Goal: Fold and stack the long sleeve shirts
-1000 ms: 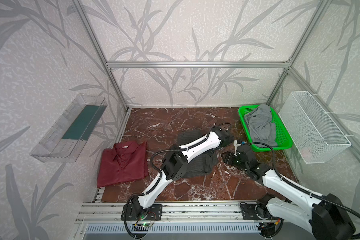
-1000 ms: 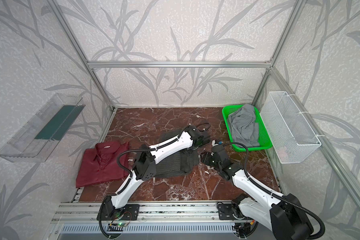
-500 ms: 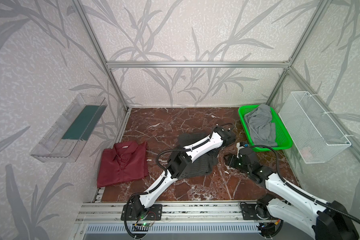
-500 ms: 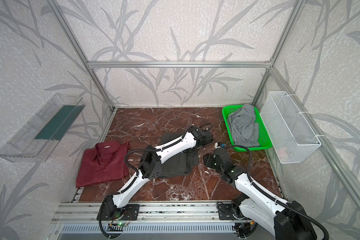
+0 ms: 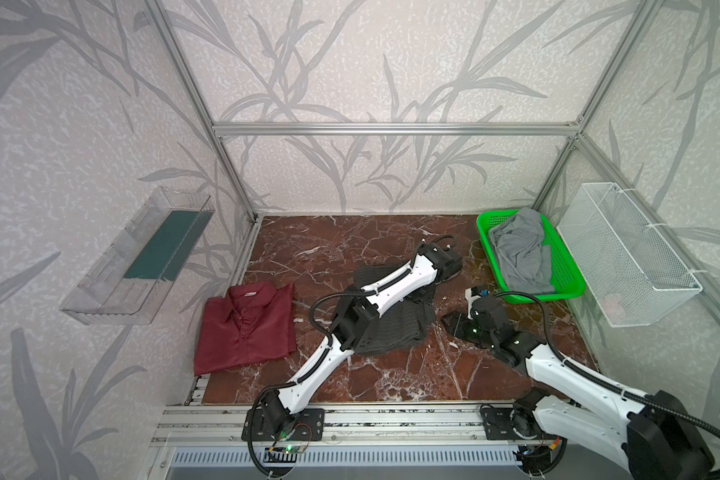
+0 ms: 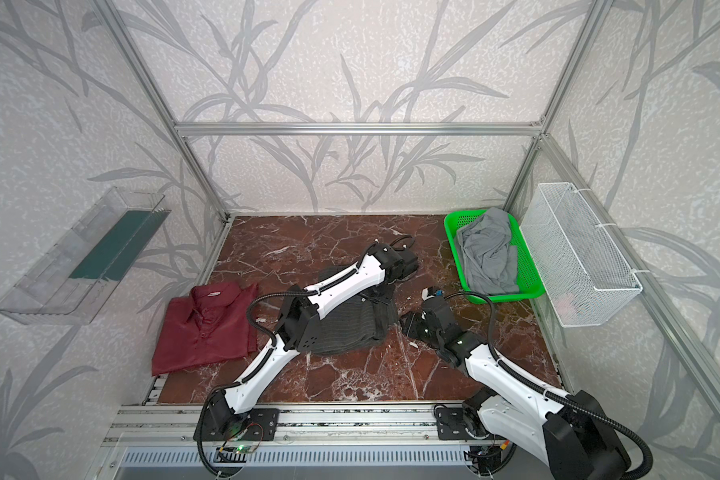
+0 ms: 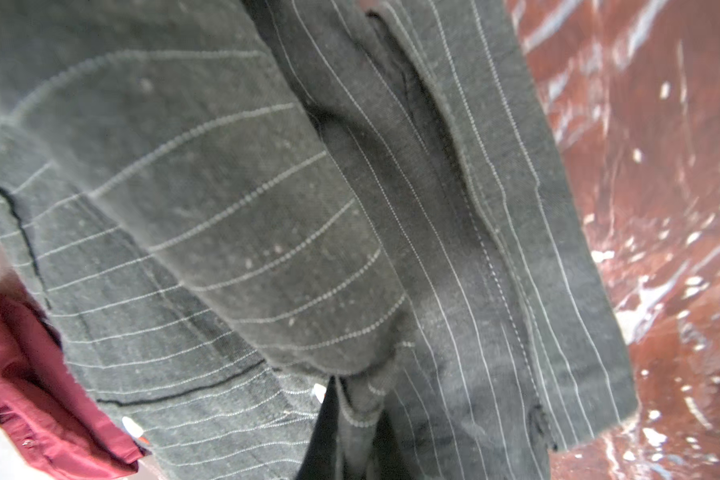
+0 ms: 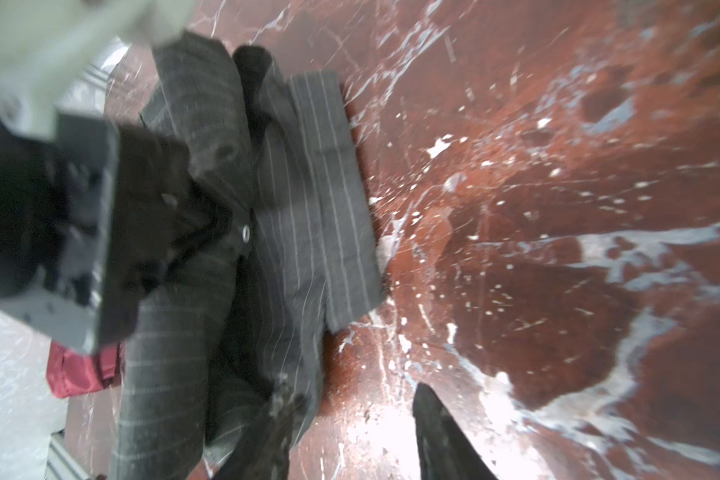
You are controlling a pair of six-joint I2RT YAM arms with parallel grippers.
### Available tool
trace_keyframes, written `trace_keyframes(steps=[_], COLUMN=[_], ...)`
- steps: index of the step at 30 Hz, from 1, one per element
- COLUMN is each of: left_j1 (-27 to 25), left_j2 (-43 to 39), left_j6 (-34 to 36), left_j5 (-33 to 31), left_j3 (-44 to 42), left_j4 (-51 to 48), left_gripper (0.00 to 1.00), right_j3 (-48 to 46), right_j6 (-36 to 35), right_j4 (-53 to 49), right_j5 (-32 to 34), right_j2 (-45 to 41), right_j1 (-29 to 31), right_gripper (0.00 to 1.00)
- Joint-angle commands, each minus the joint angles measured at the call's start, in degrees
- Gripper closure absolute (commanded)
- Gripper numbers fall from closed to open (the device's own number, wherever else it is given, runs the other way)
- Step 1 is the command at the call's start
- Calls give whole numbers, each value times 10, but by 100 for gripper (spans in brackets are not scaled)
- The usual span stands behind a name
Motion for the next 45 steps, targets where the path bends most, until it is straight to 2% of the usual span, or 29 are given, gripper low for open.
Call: trace_keyframes(steps=[1, 3, 5, 8, 9, 10, 11, 15, 16, 17, 24, 28, 31, 35, 38, 45], left_j1=[18, 29, 40, 52, 56, 61, 66, 86, 92, 97, 139, 143, 142, 143, 144, 145], left_j2=[-8, -18, -31, -45, -49, -54, -61, -92, -101, -108, -163, -214, -272, -383, -447, -518], left_j6=[-11, -5, 0, 3, 4, 6, 6, 6, 8, 7, 1, -13, -27, -55, -70, -105], left_j5=[12, 23, 39, 41, 38, 35, 33, 22, 26, 29, 14, -13, -18, -1, 10, 96], left_j3=[22, 23, 22, 23, 24, 26, 26, 34, 35, 37, 52, 10, -93, -309, -429, -609], left_j4=[2, 8, 17, 22, 22, 21, 22, 32, 37, 39, 36, 35, 57, 179, 256, 370], left_gripper=[88, 83, 67, 62, 48, 43, 32, 27, 7, 5, 3, 3, 3, 3, 4, 5], right_j3=[9, 27, 42, 62, 68, 74, 80, 111, 123, 133, 175, 223, 259, 334, 398, 528], right_j6=[-9, -20, -28, -38, -41, -44, -47, -67, -74, -78, -93, -129, -130, -140, -155, -164], right_j4=[24, 13, 7, -3, -5, -9, -10, -12, -18, -18, 21, 23, 32, 27, 9, -36], right_j5=[-35, -44, -49, -50, -50, -50, -50, -58, -62, -67, -103, -124, -141, -135, -121, -109], right_j2=[27, 42, 51, 56, 56, 57, 59, 81, 88, 95, 147, 225, 290, 365, 428, 564], right_j1=[5, 6, 6, 7, 6, 6, 6, 6, 7, 6, 9, 19, 19, 21, 21, 8], right_gripper=[50, 48, 46, 44, 43, 43, 42, 41, 41, 41, 43, 47, 53, 60, 62, 68])
